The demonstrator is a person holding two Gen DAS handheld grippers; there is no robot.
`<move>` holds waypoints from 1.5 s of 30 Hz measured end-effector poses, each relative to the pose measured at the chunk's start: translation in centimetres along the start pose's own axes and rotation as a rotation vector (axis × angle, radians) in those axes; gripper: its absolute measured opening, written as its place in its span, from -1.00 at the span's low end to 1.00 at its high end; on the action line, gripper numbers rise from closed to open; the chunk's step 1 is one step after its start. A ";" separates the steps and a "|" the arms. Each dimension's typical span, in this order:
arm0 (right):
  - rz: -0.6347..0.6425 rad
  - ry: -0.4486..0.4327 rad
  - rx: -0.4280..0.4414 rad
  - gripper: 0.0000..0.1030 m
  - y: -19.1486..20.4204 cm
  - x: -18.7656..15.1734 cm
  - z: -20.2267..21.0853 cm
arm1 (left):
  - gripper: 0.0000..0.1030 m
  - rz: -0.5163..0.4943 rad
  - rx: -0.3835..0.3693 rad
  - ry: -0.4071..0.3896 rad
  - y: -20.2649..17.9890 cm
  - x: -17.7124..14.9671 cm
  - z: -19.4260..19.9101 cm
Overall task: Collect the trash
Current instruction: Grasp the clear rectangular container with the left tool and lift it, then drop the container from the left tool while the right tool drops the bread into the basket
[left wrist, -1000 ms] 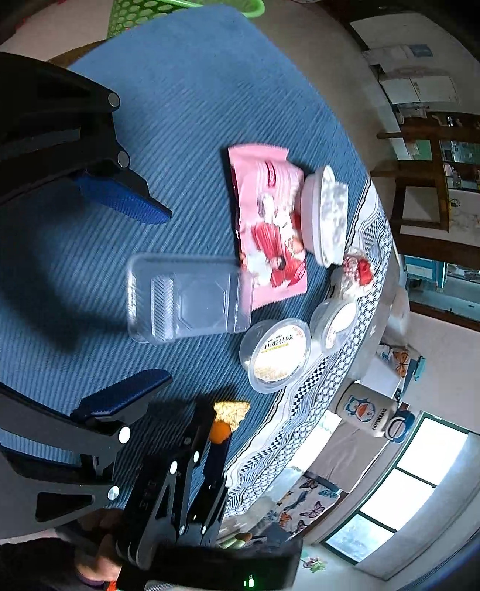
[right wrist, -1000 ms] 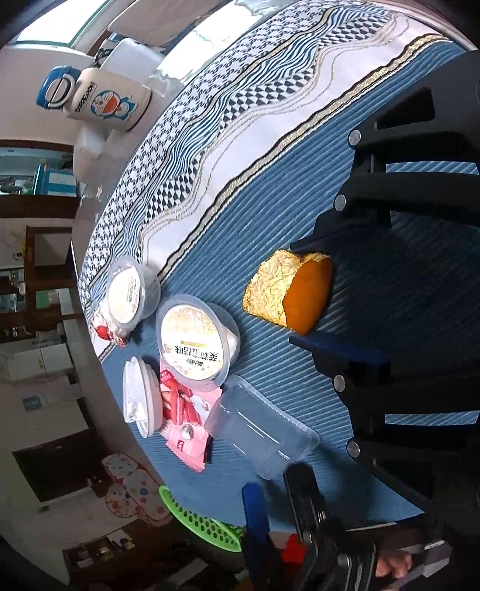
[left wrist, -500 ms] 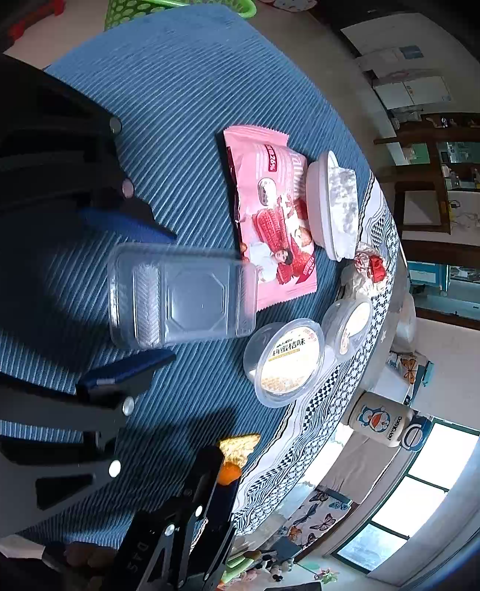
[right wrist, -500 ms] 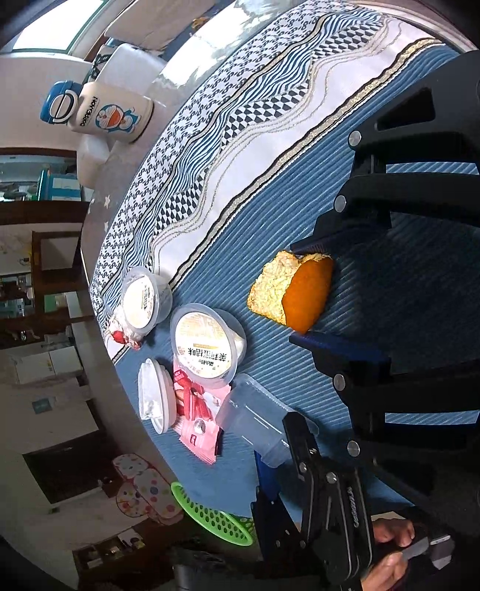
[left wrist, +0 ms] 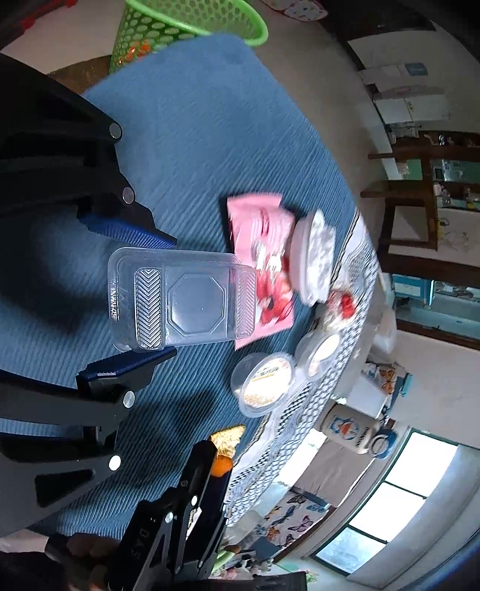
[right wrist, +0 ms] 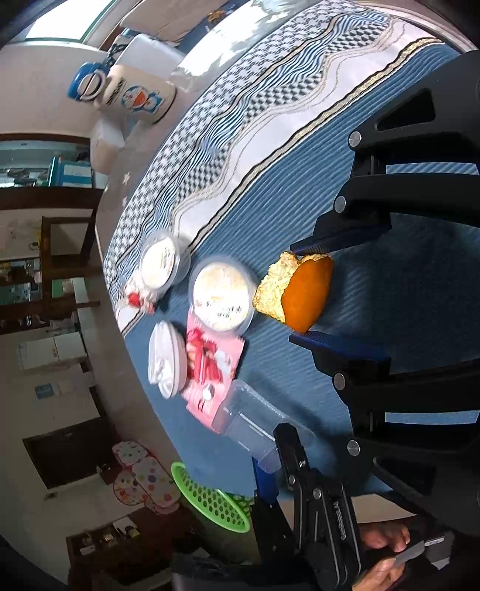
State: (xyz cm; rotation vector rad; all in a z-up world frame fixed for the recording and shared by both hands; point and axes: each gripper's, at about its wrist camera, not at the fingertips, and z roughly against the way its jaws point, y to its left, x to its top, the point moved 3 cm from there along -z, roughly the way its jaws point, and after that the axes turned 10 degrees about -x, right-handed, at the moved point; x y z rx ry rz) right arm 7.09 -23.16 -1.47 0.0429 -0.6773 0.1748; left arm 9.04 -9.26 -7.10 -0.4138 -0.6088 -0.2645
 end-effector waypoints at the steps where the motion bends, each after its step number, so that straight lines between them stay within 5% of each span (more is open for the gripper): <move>1: 0.006 -0.004 0.005 -0.18 0.5 0.2 0.1 | -0.01 0.004 0.005 -0.009 0.4 0.0 0.5; 13: 0.093 -0.028 0.111 -0.18 8.8 3.3 -0.6 | -0.01 0.115 0.145 -0.124 9.4 0.2 8.3; 26: 0.202 -0.035 0.247 -0.18 20.6 7.9 -2.5 | -0.01 0.310 0.388 -0.143 25.8 -0.7 13.8; 34: 0.262 -0.024 0.333 -0.18 28.9 10.9 -4.7 | 0.00 0.415 0.434 -0.114 33.5 -1.8 14.3; 45: 0.283 0.062 0.419 -0.19 38.0 13.7 -9.5 | 0.11 0.501 0.419 -0.096 37.8 -3.6 13.3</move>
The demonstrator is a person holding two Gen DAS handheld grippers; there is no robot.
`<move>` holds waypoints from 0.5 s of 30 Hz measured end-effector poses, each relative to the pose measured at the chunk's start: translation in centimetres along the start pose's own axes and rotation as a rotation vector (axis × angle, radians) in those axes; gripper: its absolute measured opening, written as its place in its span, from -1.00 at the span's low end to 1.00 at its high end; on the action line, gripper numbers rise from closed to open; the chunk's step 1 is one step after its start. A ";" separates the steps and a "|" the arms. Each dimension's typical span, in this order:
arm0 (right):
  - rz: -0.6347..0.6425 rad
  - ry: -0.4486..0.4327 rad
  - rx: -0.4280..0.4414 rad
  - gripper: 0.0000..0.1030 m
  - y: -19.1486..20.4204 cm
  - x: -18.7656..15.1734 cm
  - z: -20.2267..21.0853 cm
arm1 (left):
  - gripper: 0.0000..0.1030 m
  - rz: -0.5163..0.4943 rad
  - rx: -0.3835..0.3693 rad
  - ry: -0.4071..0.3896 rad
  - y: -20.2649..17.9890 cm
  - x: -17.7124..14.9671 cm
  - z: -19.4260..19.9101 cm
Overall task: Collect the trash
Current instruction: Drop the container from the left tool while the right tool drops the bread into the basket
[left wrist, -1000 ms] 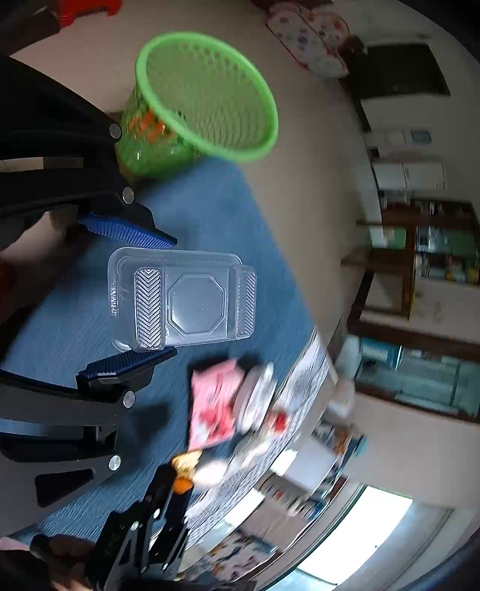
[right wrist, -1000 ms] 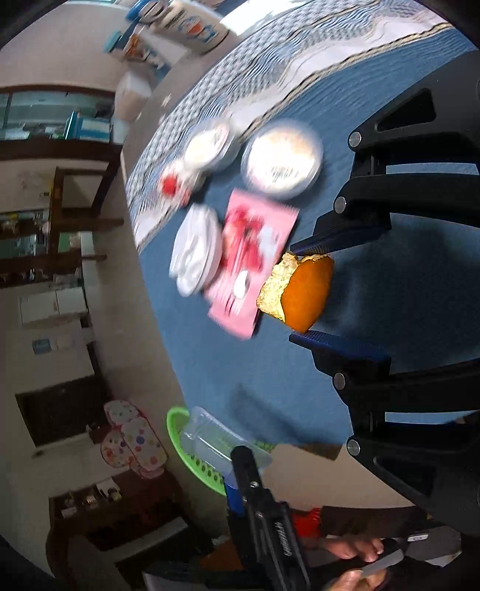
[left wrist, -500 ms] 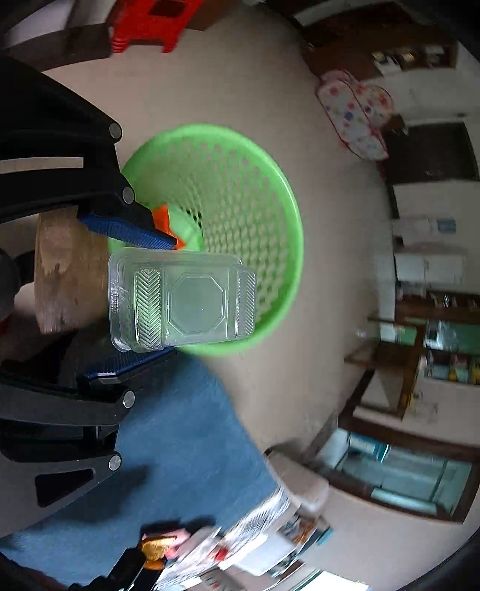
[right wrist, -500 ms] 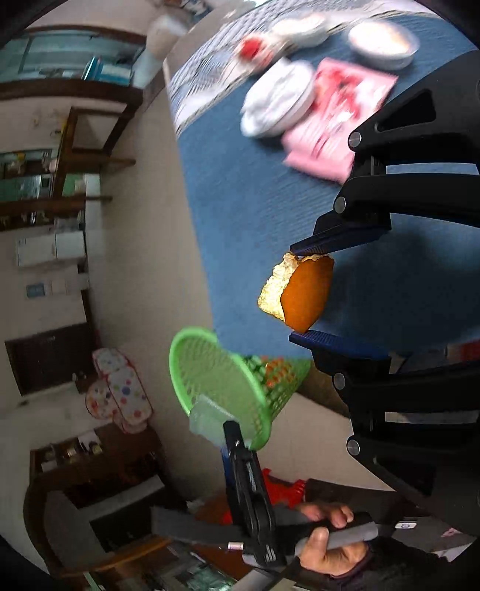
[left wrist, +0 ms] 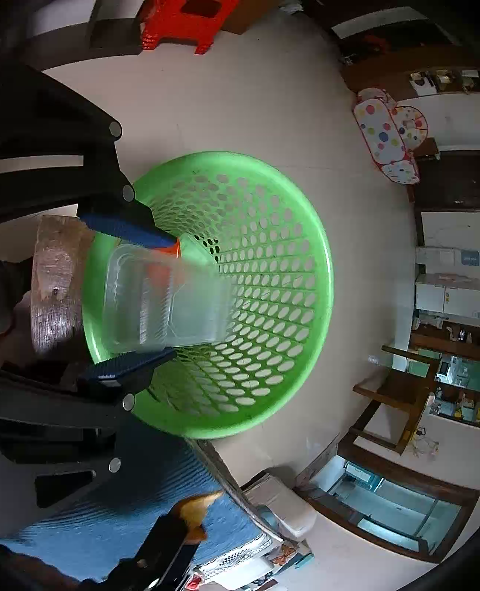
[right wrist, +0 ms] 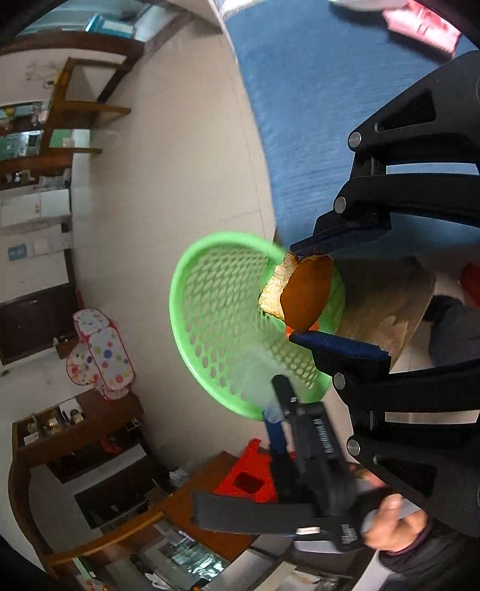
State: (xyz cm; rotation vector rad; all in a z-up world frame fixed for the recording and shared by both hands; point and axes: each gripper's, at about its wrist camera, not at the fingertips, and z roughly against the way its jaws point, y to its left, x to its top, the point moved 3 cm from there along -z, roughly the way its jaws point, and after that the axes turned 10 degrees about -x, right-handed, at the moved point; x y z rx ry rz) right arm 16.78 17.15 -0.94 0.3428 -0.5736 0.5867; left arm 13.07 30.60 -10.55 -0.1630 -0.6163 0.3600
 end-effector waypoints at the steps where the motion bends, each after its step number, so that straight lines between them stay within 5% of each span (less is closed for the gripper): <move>1: -0.009 0.010 0.012 -0.18 0.3 0.4 -0.6 | 0.15 0.005 0.000 -0.001 0.2 -0.1 0.0; 15: -0.048 0.015 0.059 0.04 1.2 1.6 -1.6 | 0.17 0.035 0.013 -0.025 1.9 -1.2 1.6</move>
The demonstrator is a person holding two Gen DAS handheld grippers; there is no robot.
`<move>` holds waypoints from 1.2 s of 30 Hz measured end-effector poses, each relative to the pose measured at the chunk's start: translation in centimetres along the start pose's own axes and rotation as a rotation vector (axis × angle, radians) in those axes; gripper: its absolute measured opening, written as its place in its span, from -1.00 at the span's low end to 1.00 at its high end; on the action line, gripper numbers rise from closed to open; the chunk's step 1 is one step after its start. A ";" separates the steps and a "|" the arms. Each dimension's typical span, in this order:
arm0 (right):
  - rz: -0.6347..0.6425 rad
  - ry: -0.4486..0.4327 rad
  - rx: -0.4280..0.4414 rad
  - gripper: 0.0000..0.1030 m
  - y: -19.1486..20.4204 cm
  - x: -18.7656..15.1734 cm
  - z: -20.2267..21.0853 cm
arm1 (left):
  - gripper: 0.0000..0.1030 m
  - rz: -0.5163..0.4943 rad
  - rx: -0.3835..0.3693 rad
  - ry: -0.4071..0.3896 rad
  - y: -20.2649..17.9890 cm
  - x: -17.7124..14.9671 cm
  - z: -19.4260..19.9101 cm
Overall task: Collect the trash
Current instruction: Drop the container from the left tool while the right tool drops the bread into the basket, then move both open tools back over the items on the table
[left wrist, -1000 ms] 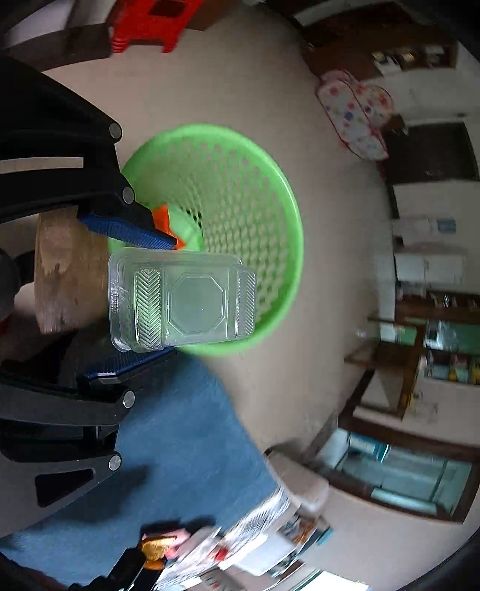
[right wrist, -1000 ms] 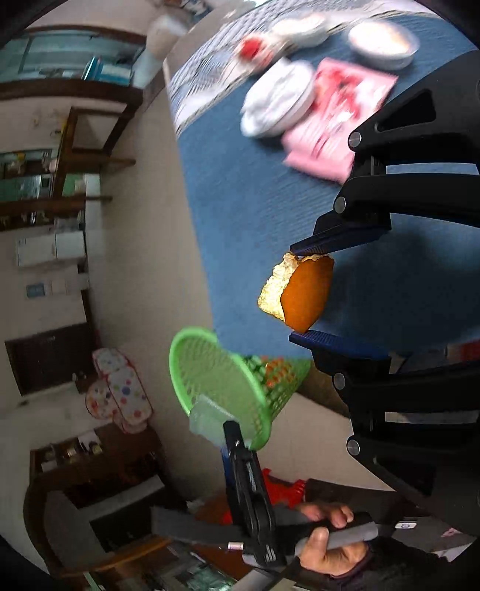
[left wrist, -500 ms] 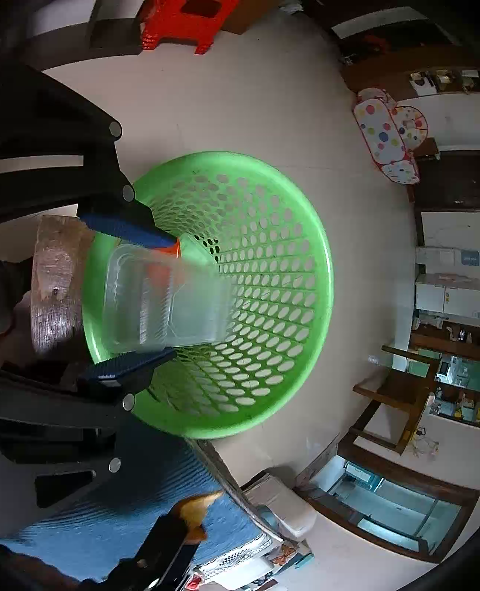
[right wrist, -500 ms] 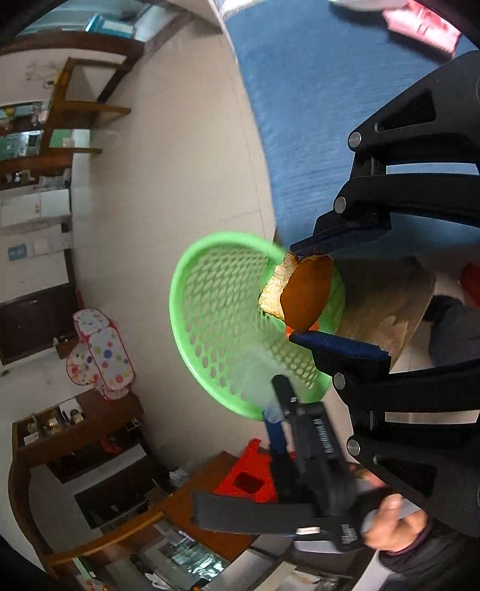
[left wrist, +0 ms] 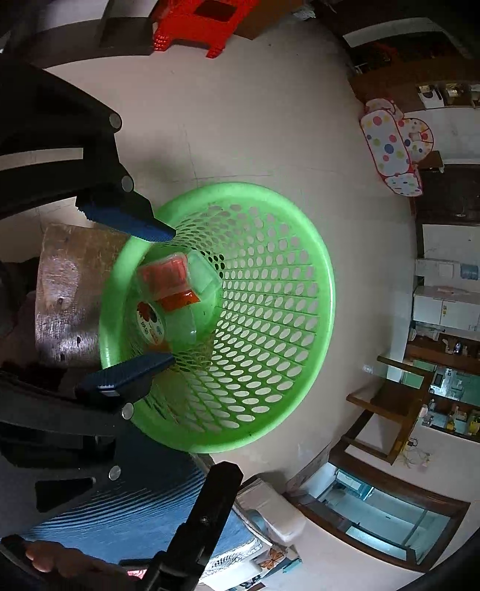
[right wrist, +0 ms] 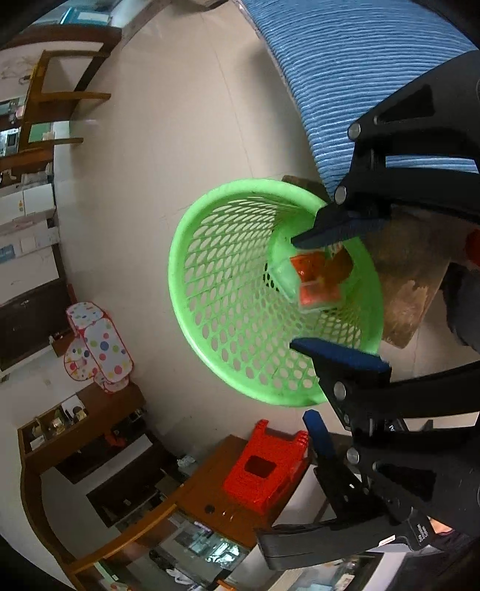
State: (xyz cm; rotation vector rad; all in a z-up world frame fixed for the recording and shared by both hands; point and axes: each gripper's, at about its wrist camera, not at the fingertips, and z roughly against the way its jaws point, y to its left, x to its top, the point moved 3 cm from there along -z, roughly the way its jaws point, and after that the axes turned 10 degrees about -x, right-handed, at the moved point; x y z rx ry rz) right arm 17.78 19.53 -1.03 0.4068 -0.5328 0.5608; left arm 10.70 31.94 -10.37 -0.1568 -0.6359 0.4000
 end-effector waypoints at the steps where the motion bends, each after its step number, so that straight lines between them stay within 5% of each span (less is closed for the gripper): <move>1: 0.004 -0.006 0.001 0.04 0.0 -0.1 0.5 | 0.17 -0.001 -0.001 -0.003 -0.2 -0.2 0.2; 16: 0.014 -0.091 -0.208 0.33 -7.0 -7.9 10.3 | 0.35 -0.114 -0.121 -0.050 -9.0 -2.9 4.3; 26: -0.037 -0.115 -0.476 0.48 -16.7 -14.7 17.0 | 0.36 -0.239 -0.244 -0.006 -18.7 -5.8 3.8; 36: -0.158 -0.101 -0.591 0.58 -25.6 -17.9 20.6 | 0.36 -0.350 -0.326 0.052 -26.9 -7.5 1.8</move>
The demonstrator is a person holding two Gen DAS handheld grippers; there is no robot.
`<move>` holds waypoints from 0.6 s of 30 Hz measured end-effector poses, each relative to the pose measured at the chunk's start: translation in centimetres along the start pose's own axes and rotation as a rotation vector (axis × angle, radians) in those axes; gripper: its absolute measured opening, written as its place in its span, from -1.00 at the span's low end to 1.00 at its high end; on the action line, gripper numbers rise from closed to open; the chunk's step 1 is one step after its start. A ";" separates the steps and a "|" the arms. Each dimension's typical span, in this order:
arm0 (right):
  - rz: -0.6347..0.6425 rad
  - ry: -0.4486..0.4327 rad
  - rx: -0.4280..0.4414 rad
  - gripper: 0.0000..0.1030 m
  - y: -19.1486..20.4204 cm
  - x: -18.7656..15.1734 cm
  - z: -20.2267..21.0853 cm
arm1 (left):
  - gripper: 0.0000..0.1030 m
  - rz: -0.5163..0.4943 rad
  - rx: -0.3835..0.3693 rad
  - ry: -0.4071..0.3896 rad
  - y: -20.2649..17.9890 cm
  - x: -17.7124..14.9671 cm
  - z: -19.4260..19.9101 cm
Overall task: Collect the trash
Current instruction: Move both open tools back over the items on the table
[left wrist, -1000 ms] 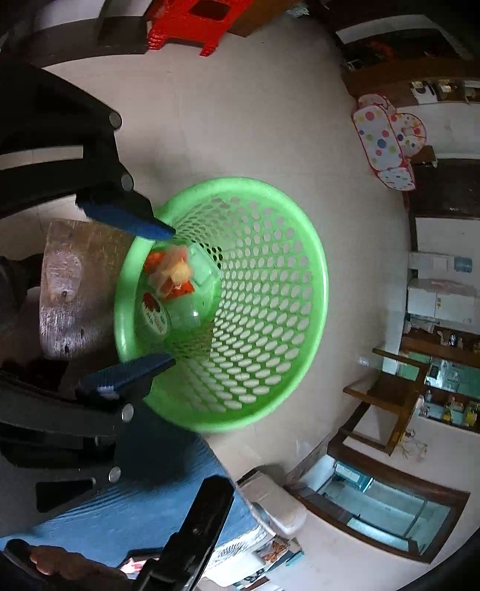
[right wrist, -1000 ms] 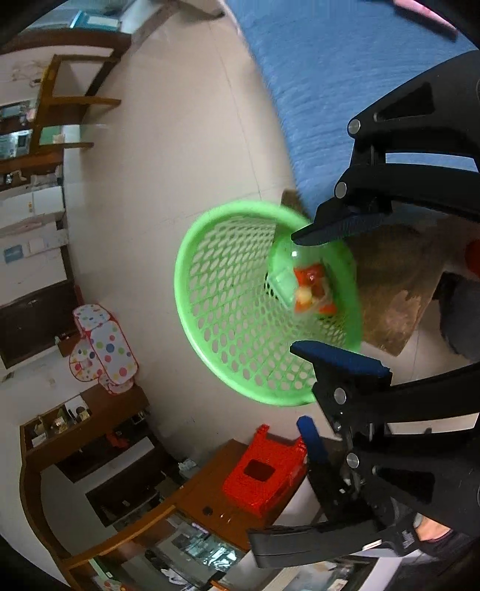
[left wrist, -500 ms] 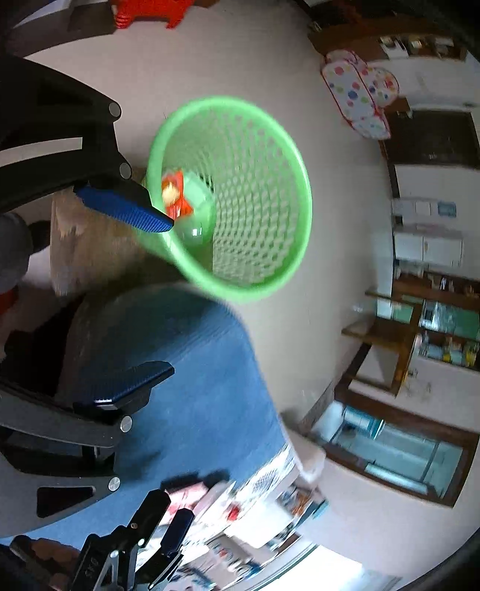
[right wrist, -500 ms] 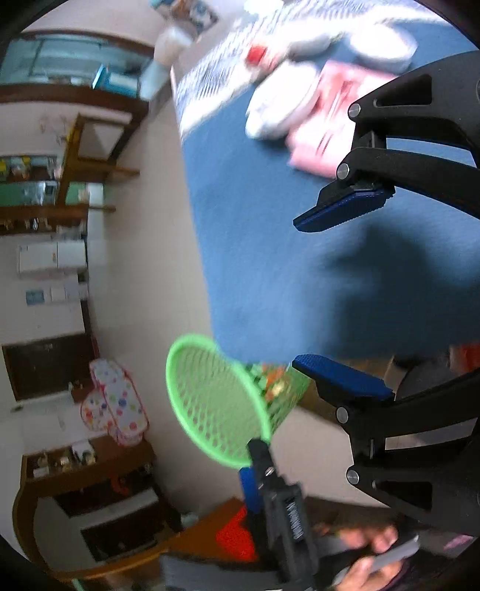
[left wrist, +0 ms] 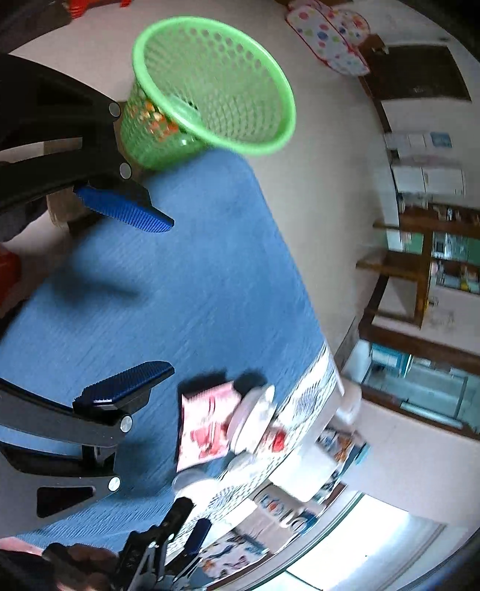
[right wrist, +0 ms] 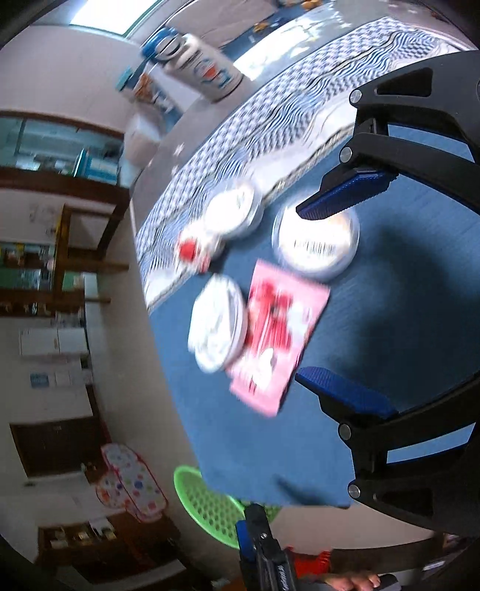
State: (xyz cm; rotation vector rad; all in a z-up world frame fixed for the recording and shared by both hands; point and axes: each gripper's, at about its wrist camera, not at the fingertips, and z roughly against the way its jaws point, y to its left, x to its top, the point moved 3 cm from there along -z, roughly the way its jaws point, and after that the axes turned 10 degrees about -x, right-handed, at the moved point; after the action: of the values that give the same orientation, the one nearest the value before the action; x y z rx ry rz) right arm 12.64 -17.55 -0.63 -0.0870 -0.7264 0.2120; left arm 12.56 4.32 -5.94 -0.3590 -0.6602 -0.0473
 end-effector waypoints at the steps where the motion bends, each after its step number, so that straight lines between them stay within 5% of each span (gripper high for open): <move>1: -0.002 0.002 -0.007 0.59 -0.5 -0.1 -0.2 | 0.36 -0.008 -0.006 0.006 -0.5 0.1 -0.4; 18: -0.010 0.080 0.019 0.62 -2.7 -1.1 -4.3 | 0.35 -0.089 -0.093 0.124 -6.4 1.4 -8.8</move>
State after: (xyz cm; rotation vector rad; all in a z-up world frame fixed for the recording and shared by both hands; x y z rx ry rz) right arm 15.17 -20.42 -4.16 -0.0731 -0.6446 0.2043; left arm 17.83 -4.57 -9.52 -0.4125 -0.5517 -0.1841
